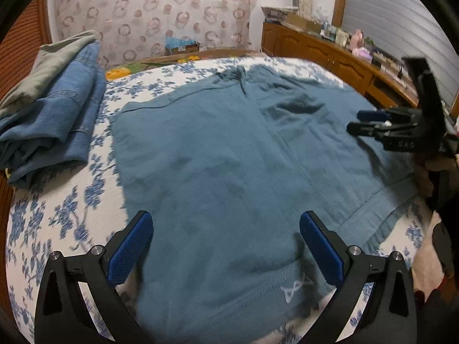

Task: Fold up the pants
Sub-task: 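Move both tools toward the teal shorts and position over the leg hems, then grasp the hem of one shorts leg with the left gripper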

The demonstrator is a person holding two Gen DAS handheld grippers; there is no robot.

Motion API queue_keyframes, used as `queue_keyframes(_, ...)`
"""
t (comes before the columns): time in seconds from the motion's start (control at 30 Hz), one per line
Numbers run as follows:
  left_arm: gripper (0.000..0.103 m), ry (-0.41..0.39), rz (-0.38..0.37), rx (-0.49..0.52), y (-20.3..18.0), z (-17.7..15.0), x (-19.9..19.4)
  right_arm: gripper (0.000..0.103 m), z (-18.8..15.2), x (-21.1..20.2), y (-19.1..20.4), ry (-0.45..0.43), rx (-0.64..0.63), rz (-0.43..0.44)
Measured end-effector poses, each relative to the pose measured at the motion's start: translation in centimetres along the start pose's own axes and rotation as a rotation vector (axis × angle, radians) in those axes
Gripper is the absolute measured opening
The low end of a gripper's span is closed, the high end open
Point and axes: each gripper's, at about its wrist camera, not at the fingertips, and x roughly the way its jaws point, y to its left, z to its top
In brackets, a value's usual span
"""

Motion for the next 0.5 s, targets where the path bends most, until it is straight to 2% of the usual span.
queue_keyframes(0.1,0.102,-0.03,-0.005,-0.019,0.8,-0.6,-1.6,0.065,0.9,0.3,1.1,0.003,-0.005,-0.013)
queue_keyframes(0.2,0.088,-0.037,0.007,-0.044,1.8,-1.4,-2.7,0.067,2.0,1.5,1.9,0.005,-0.003,-0.02)
queue_keyframes(0.43,0.075,-0.028,0.012,-0.11,4.2,-4.2,-4.4,0.07,2.2,1.8,1.8,0.006,0.006,-0.027)
queue_keyframes(0.5,0.064,-0.031,0.002,-0.116,4.3,-4.9,-5.0,0.07,2.1,1.8,1.7,0.006,0.006,-0.026)
